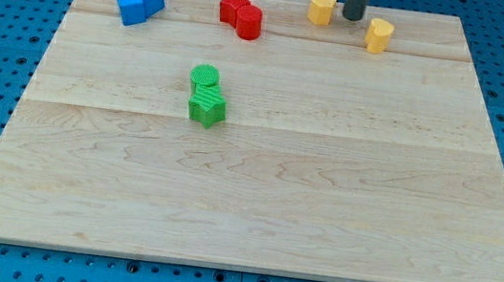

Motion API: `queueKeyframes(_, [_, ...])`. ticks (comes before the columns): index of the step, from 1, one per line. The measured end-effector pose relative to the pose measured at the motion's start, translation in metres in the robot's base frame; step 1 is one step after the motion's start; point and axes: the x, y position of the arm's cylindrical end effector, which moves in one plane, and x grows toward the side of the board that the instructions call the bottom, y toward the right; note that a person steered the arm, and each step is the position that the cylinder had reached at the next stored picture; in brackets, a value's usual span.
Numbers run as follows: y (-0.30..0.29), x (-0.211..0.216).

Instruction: Push the hexagon to the top left of the red star

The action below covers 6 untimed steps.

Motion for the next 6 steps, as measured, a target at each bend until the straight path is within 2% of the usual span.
queueKeyframes(1, [-0.049,-0.004])
queueKeyframes(2, [-0.128,-0.004])
queueKeyframes(3, [-0.130,0.004])
queueKeyframes(4, [-0.096,-0.003])
queueKeyframes(5, [-0.118,-0.020])
queueKeyframes(6, [-0.172,-0.020])
